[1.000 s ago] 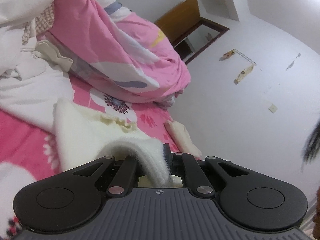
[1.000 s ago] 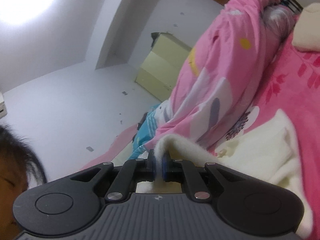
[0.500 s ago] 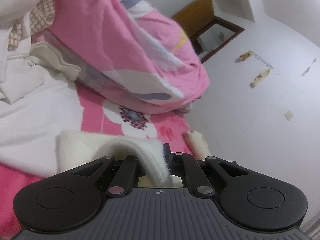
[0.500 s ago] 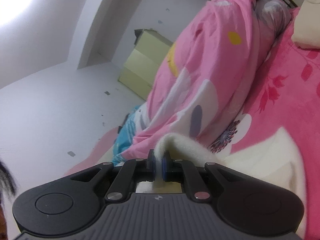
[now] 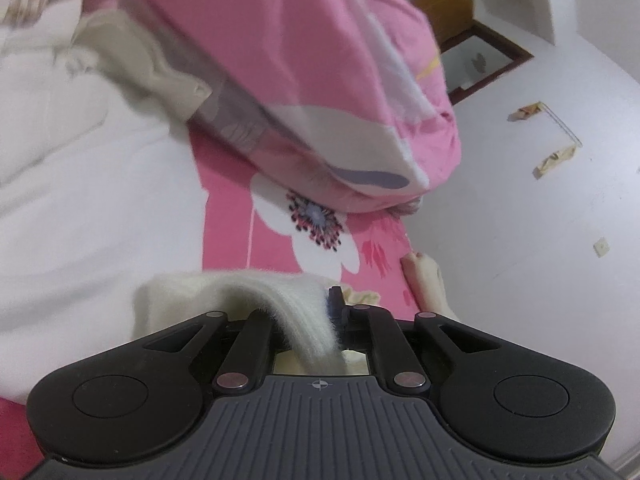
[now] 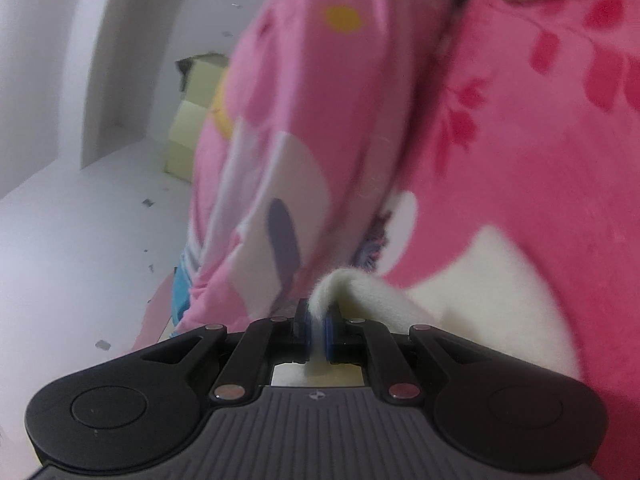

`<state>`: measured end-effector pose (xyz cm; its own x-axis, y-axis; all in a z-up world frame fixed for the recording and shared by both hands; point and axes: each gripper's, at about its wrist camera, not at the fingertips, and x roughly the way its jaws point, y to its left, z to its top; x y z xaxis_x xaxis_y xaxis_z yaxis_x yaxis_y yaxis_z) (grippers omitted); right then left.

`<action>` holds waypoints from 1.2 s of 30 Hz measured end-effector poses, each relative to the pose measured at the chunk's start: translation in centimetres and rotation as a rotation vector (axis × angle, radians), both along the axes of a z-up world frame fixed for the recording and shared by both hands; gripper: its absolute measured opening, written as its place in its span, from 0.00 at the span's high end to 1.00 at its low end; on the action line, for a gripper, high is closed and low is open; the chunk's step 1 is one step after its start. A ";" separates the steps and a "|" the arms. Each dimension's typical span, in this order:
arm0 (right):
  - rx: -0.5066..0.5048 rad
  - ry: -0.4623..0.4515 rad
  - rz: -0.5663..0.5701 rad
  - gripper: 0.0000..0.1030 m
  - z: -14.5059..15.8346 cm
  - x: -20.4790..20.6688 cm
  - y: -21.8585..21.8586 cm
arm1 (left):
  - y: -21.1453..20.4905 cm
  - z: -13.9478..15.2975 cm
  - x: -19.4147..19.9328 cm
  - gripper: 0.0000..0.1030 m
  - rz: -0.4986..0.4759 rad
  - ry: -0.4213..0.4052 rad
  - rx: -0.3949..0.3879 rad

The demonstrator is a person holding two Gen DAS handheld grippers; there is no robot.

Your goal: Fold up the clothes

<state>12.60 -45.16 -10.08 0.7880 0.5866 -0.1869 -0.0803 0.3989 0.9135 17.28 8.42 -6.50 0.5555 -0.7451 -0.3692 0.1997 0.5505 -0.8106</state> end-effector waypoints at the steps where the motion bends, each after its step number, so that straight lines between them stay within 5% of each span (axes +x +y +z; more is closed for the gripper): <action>1: 0.015 0.018 0.007 0.91 -0.3 0.3 -0.1 | 0.2 -0.3 0.2 0.93 0.000 0.018 -0.021; 4: 0.048 0.048 0.028 0.87 -0.6 0.8 -0.6 | 0.8 -1.1 0.6 0.89 0.012 0.070 -0.100; 6: 0.076 0.065 0.019 0.77 -0.8 1.0 -1.0 | 1.5 -2.0 0.8 0.77 0.038 0.126 -0.197; 8: 0.109 0.076 -0.003 0.66 -1.2 1.1 -1.5 | 2.1 -2.5 1.0 0.76 0.063 0.163 -0.263; 9: 0.126 0.082 -0.015 0.57 -1.4 1.1 -1.8 | 2.3 -2.3 0.9 0.73 0.073 0.161 -0.263; 14: 0.211 0.115 -0.062 0.58 -2.6 0.9 -3.1 | 3.2 -1.5 0.4 0.54 0.124 0.154 -0.261; 19: 0.182 0.104 -0.086 0.57 -2.1 0.4 -3.3 | 4.0 -0.4 -0.5 0.52 0.166 0.126 -0.236; 23: 0.009 0.061 -0.095 0.57 0.4 -0.1 -3.2 | 3.4 1.2 -1.5 0.48 0.134 0.057 -0.107; 29: -0.450 0.025 0.006 0.56 4.2 1.7 -1.2 | 0.7 3.0 -1.8 0.48 0.051 -0.072 0.286; 36: -0.635 0.055 0.207 0.56 3.7 4.9 0.4 | 0.0 2.0 -0.1 0.48 0.003 -0.079 0.360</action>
